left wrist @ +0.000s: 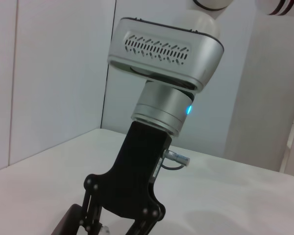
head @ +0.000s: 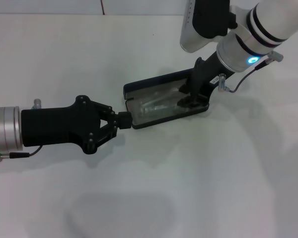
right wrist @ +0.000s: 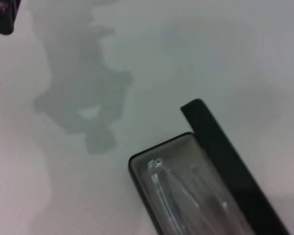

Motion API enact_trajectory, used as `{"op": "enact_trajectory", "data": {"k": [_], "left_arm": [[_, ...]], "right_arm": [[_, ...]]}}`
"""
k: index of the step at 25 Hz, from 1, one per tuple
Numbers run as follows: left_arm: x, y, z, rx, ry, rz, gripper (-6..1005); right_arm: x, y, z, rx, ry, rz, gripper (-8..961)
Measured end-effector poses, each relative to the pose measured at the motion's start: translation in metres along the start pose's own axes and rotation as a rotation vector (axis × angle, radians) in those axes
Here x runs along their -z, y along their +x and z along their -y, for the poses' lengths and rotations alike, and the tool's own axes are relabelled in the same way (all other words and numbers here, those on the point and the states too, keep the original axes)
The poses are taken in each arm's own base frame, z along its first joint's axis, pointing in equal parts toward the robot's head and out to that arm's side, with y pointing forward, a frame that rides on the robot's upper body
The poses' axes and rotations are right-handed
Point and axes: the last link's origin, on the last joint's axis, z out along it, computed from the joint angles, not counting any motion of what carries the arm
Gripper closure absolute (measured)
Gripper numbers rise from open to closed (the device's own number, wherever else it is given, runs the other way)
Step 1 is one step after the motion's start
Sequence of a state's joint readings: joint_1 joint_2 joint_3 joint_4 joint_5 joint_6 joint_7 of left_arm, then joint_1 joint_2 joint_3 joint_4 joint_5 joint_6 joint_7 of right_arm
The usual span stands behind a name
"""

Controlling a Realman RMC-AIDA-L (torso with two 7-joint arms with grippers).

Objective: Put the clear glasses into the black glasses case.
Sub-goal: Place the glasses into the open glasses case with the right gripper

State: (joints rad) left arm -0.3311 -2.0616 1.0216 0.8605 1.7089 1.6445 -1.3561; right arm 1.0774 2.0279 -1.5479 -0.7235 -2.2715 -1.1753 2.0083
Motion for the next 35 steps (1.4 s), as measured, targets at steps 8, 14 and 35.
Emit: {"op": "enact_trajectory", "data": {"k": [8,14,35], "left_arm": [[0.000,0.000,0.000,0.001,0.001,0.000,947],[0.000,0.000,0.000,0.004,0.000,0.000,947],[0.020,0.009,0.012,0.017,0.127,-0.114,946]], "right_arm": [[0.005,0.000,-0.002,0.005,0.025,0.042,640],[0.000,0.004,-0.007,0.016,0.017,0.025,639],[0.014,0.031,-0.033,-0.108,0.006,0.247,637]]}}
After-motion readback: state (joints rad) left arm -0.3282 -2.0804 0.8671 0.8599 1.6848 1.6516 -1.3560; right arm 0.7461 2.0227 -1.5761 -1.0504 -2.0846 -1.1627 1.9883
